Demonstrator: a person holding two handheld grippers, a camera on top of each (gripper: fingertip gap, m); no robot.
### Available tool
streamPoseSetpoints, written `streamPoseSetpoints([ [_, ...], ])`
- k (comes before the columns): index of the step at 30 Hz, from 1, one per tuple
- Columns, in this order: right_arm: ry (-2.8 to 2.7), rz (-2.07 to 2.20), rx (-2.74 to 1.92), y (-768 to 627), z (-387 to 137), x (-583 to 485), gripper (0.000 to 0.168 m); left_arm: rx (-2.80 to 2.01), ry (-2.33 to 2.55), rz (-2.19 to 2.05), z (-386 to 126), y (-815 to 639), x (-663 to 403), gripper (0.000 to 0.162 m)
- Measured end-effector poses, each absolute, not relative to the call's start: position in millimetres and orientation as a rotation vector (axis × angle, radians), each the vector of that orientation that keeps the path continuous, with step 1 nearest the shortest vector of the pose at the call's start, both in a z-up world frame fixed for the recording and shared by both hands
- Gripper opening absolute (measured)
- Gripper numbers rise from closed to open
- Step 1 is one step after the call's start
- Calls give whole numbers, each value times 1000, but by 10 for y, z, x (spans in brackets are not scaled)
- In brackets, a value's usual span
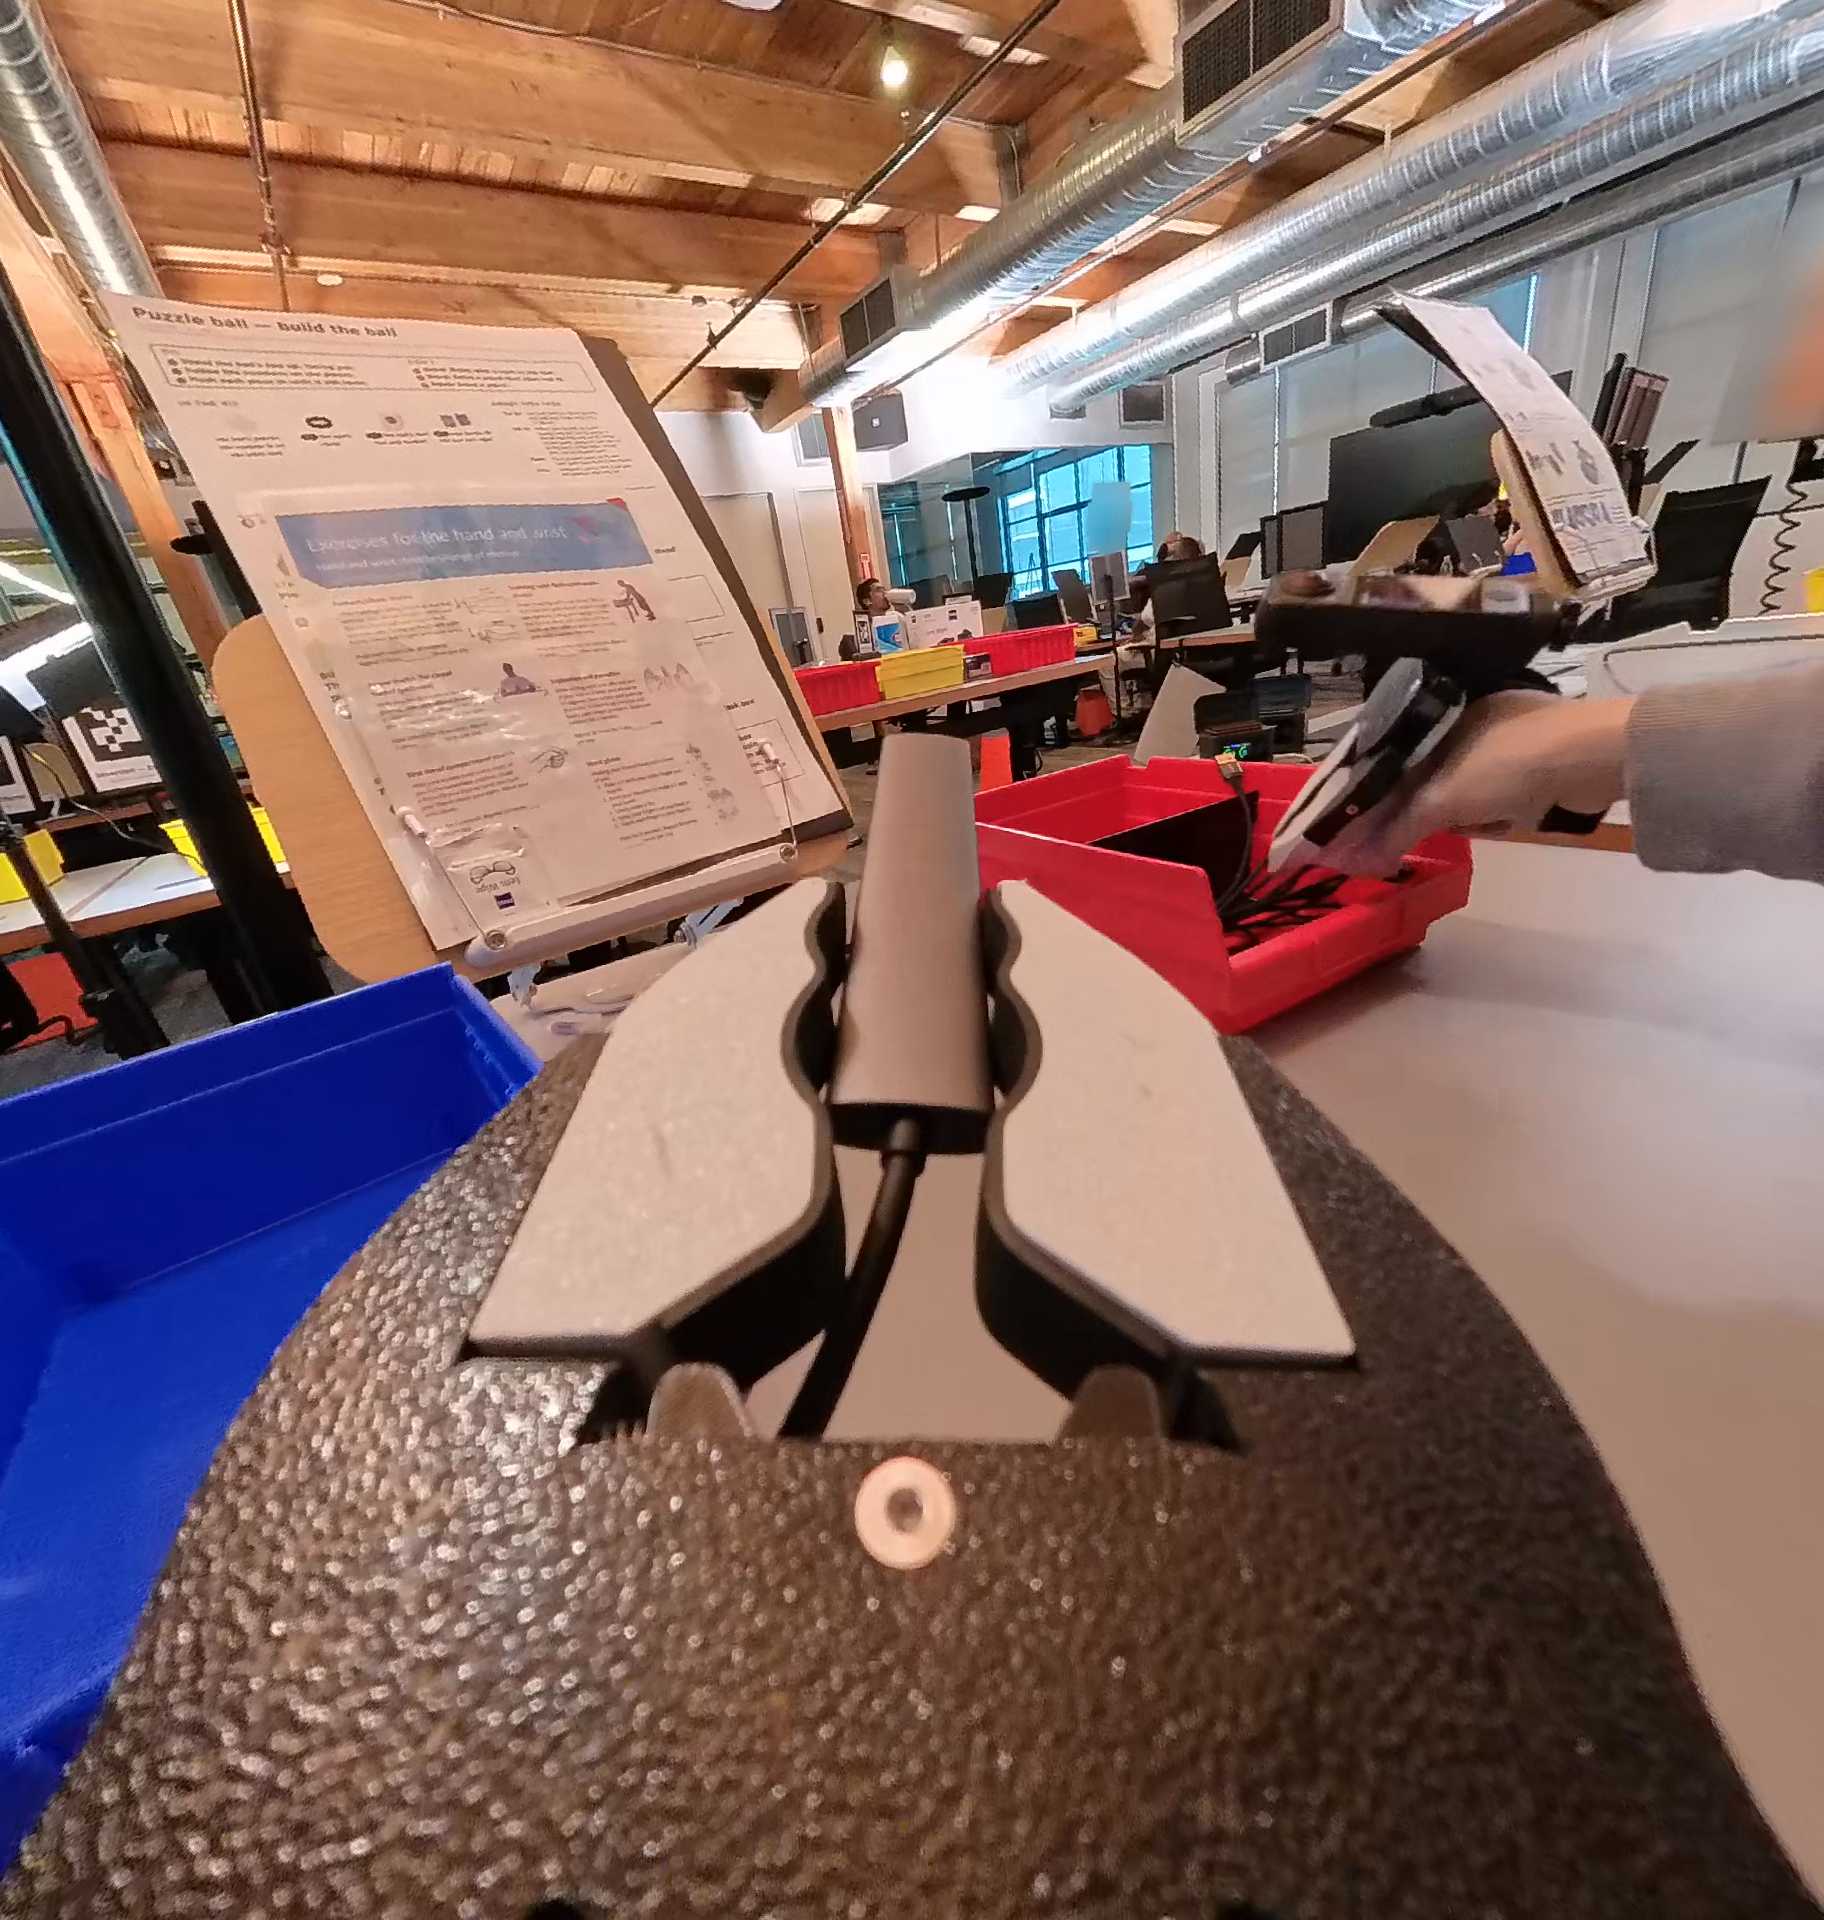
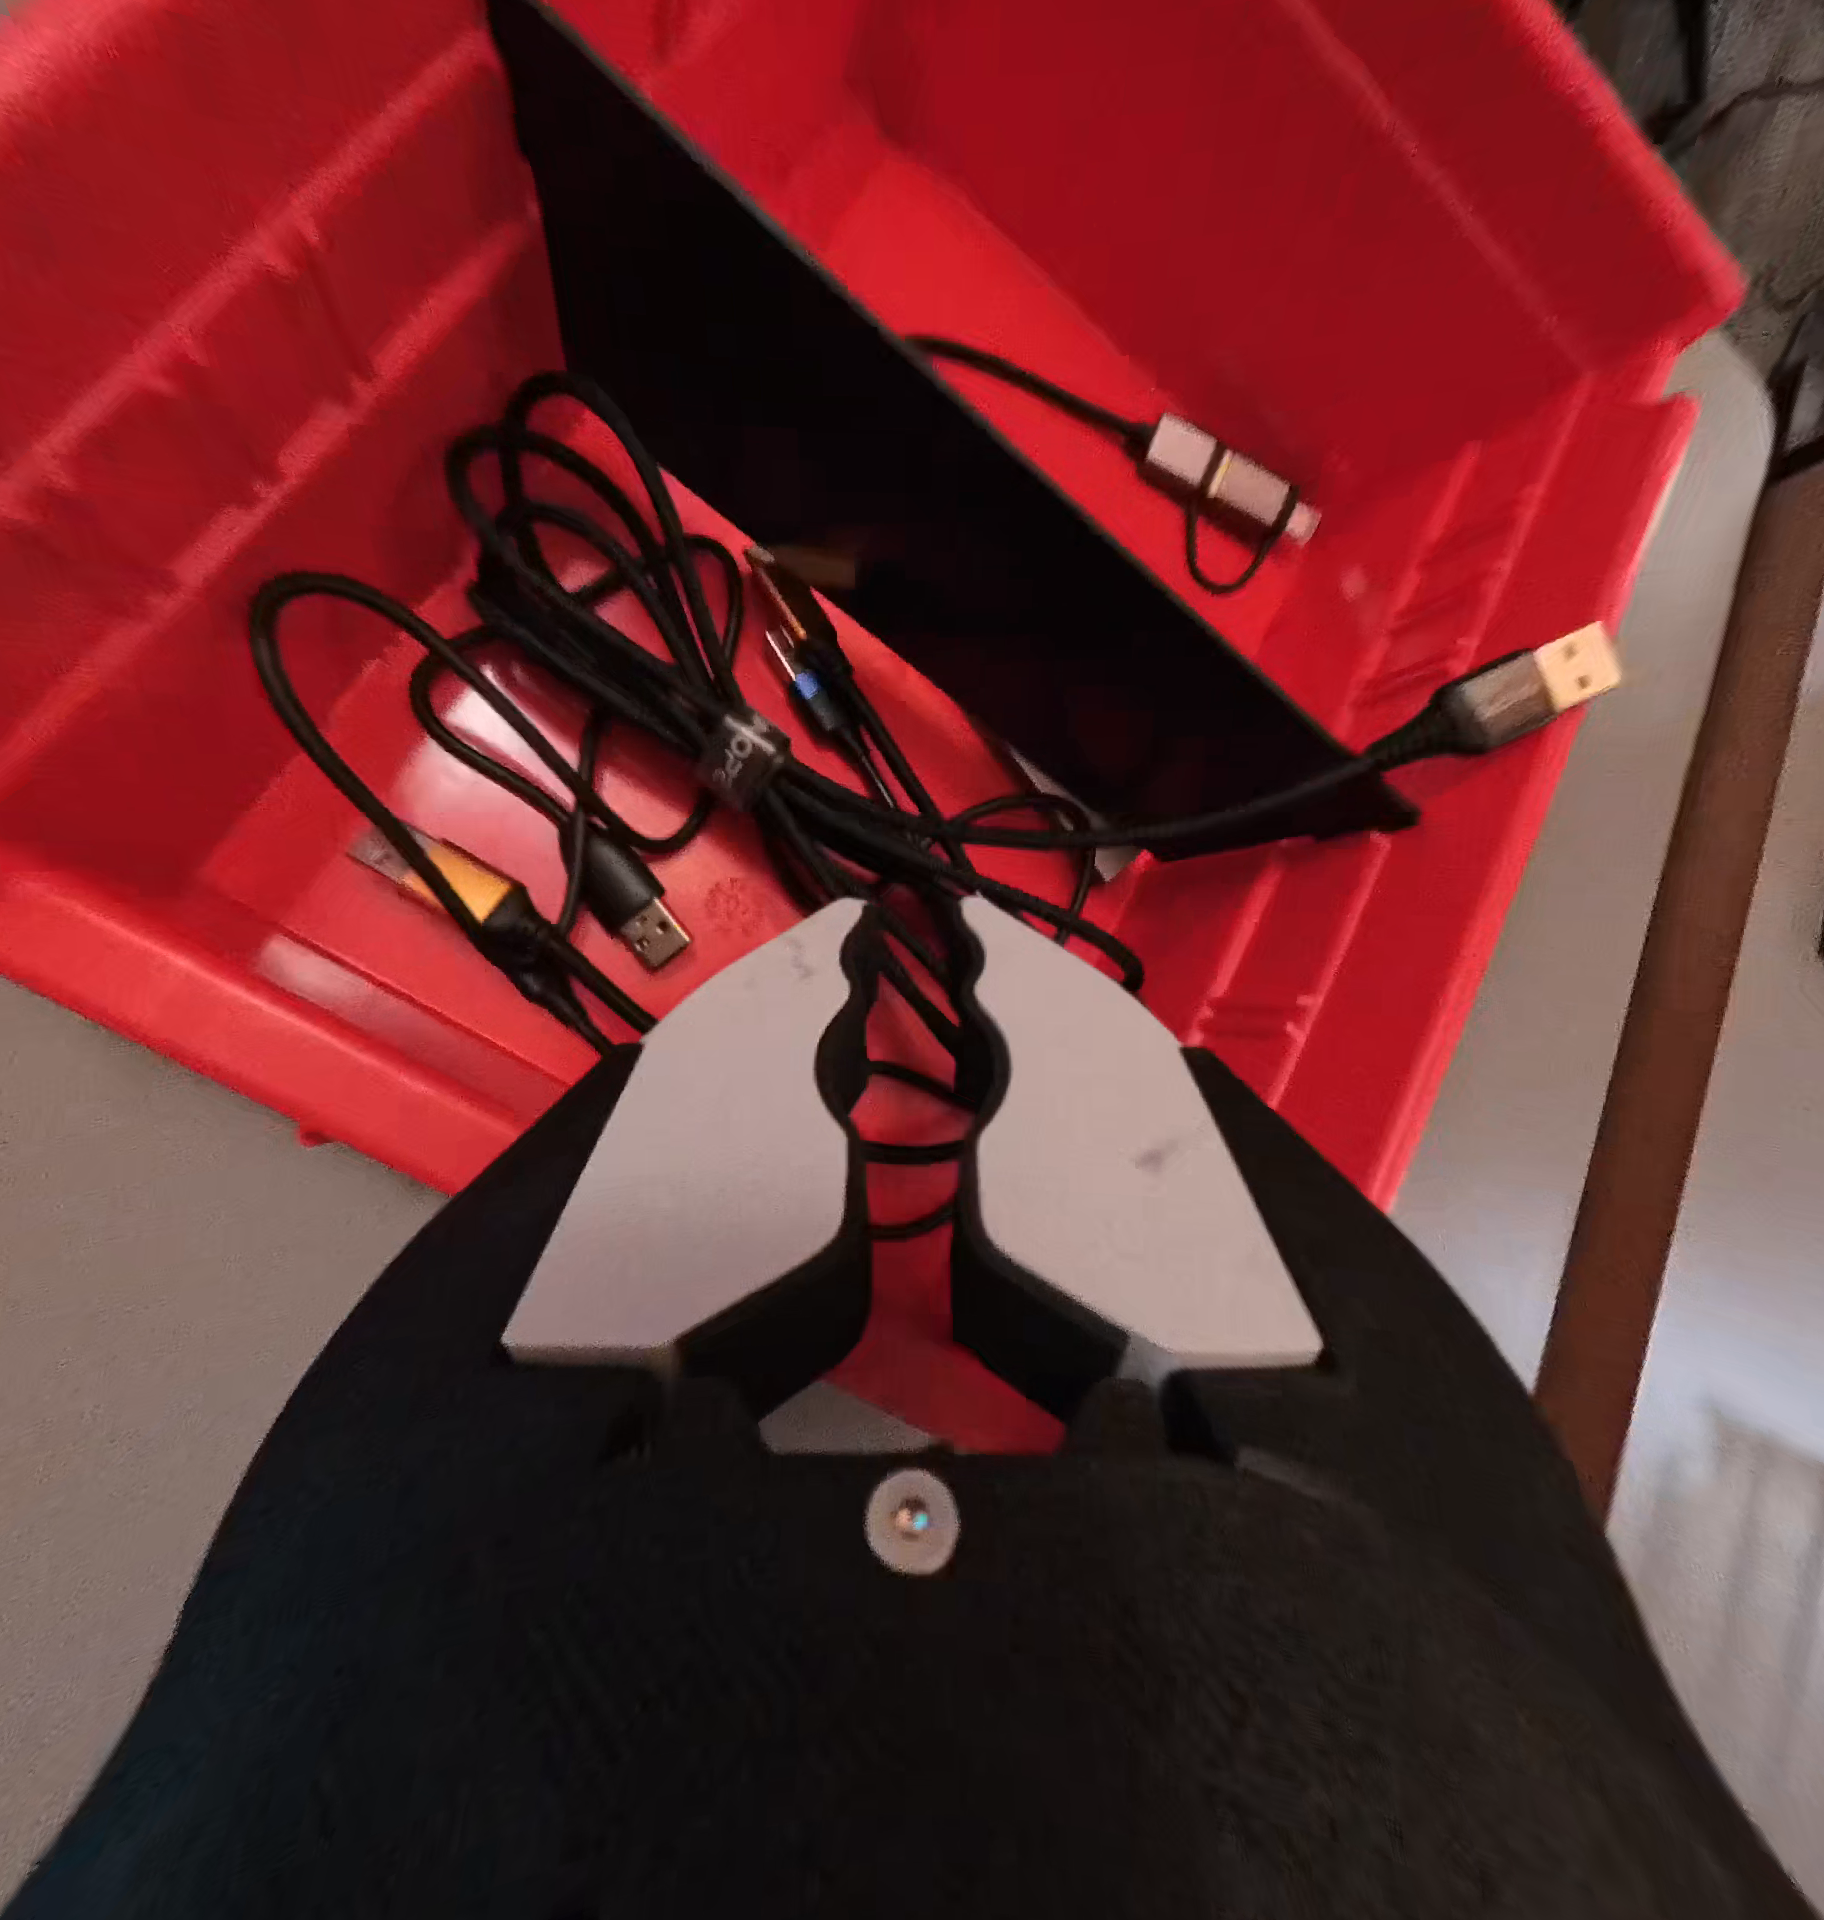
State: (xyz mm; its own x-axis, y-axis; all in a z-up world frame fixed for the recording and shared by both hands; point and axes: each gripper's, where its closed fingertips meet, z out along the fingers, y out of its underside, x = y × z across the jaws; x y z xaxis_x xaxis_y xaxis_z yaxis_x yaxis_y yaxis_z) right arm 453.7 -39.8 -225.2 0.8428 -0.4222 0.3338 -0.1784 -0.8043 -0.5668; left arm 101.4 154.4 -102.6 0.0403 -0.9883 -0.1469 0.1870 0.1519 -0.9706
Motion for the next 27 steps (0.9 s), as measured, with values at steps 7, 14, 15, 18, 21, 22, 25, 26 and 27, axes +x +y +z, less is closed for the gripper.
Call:
streamPoseSetpoints([
  [7, -203, -142, -1906, 484, -1153, 3020, 61, -962, 1163, -1220, -1084, 1483, 1043, 25],
  [14, -829, 358, -1588, 527, -880, 1203, 49, -695, 1381, -1586, -1040, 898, 919, 24],
  [15, -868, 380, -1581, 512, -896, 1115, 50, -673, 1393, -1626, -1023, 856, 890, 24],
  [18, -889, 423, -1577, 512, -902, 1023, 44, -631, 1441, -1660, -1028, 789, 840, 24],
  [21, -876, 437, -1601, 527, -937, 1034, 35, -604, 1480, -1678, -1055, 733, 818, 24],
  [22, -887, 438, -1612, 524, -964, 1028, 32, -602, 1482, -1690, -1058, 722, 816, 25],
  [25, -905, 497, -1614, 483, -984, 961, 23, -592, 1488, -1716, -1074, 701, 809, 25],
  [26, -905, 499, -1616, 487, -984, 959, 23, -591, 1485, -1726, -1073, 703, 805, 25],
  [27, -905, 503, -1618, 493, -986, 958, 24, -593, 1487, -1732, -1079, 705, 805, 24],
])
